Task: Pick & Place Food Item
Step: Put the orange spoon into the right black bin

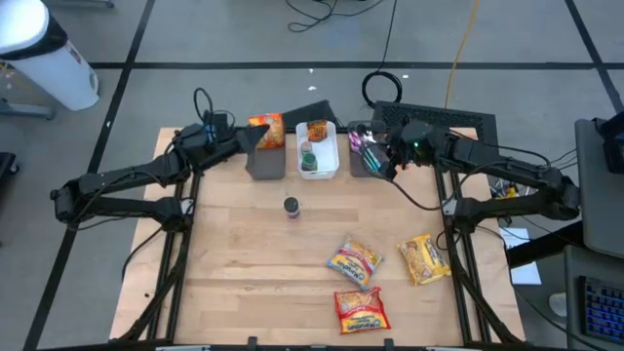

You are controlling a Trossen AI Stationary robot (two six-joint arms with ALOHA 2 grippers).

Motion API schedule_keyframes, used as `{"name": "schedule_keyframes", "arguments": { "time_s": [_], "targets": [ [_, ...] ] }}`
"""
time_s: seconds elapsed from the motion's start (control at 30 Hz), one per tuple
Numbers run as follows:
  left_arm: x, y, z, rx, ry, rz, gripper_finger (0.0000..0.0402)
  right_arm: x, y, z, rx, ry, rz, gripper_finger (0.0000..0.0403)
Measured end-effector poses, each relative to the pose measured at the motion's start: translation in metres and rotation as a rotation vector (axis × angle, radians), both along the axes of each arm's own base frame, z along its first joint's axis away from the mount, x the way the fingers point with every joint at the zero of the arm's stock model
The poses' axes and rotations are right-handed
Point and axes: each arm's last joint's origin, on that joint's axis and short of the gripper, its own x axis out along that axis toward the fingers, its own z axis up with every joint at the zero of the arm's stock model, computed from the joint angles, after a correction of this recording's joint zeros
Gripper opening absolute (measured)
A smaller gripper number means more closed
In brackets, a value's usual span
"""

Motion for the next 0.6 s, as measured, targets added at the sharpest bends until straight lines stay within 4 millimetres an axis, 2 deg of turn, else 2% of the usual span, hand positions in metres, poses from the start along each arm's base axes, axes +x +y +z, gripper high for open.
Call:
{"name": "schedule_keyframes", "arguments": {
  "time_s": [0.37,0.6],
  "targets": [
    [-0.001,0.001,0.004,-0.024,-0.061,0.060,0.0145,-0.006,-0.011,0.000,-0.009,0.013,-0.021,0.0006],
    [0.000,-0.001,0.002,0.026,-0.002,-0.026,0.0145,-0.003,-0.013,-0.002,0.008,-0.001,-0.037,0.0005]
  ]
}}
